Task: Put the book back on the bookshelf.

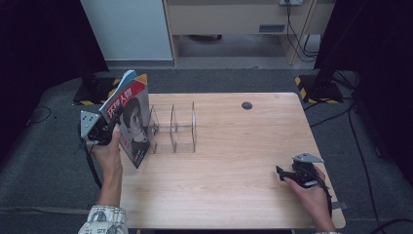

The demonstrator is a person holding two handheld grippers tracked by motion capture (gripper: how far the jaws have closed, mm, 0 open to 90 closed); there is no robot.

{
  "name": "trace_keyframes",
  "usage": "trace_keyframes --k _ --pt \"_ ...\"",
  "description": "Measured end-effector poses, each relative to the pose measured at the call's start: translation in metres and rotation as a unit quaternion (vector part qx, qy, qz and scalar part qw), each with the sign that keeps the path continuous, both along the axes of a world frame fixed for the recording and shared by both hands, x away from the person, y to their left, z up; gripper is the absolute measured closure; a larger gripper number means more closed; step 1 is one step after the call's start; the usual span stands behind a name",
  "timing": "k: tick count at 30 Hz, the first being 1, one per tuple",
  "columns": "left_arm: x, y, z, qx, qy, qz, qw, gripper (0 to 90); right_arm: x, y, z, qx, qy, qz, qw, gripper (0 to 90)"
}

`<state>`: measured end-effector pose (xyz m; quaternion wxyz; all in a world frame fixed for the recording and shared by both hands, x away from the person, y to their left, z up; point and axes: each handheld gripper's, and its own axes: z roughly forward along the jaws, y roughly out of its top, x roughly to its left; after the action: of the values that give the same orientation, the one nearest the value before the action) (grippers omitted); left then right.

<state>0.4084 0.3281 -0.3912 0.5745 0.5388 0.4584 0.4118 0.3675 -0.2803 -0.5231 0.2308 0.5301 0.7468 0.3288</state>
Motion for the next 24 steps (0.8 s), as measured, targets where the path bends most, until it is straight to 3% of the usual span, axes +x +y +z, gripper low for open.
trace_keyframes --k 24 --pt "0.0015 0.0044 -0.0048 -0.005 -0.006 -0.016 0.9998 85.9 -0.0008 -0.0005 0.0008 0.001 -0.002 -0.003 1.0000 23.6"
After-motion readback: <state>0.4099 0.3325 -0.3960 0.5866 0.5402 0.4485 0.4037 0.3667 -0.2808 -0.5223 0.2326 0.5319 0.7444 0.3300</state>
